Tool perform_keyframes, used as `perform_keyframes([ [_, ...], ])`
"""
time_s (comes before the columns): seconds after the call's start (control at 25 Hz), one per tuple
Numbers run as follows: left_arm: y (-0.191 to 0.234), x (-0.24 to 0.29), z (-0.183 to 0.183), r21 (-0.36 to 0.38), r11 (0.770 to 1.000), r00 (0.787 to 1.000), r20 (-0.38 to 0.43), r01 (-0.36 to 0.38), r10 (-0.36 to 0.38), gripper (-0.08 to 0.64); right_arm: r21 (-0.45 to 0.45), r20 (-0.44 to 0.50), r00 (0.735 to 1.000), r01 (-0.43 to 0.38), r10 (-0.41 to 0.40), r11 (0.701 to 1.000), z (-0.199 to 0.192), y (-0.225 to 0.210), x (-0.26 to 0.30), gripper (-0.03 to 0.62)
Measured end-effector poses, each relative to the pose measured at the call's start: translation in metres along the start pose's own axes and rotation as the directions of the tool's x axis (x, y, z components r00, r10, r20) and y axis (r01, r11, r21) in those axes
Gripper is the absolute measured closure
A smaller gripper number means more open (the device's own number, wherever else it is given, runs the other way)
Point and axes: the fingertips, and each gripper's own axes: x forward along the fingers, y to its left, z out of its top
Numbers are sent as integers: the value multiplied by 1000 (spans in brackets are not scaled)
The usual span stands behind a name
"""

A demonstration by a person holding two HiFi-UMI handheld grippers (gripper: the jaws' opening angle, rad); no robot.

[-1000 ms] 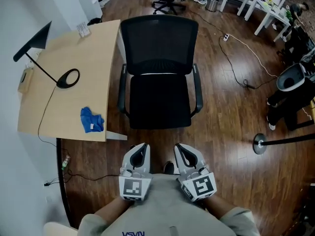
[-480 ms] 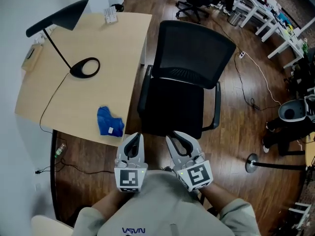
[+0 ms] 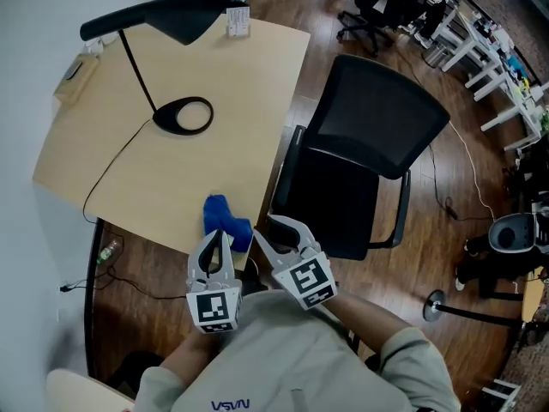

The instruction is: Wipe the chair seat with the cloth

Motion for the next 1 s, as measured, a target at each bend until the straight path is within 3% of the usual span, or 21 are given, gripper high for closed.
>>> perform_keyframes([
  [0.28,56,1,-24,4,996,995,-43,-88,88,555,-35,-125,987,-103,98,994,-29,29,74,480],
  [0.44,71,7,-48,-9,992,987,-97,-127,126,555,-29,-240,961,-147,136,989,-61,38,105,426],
  [0.76,80,3,-70,-47,977,967,-160,-209,199,555,-24,-408,894,-213,185,977,-115,48,141,402],
  [1.0,75,12,-75,-36,976,961,-186,-214,204,555,-9,-435,876,-235,207,972,-128,52,149,447],
])
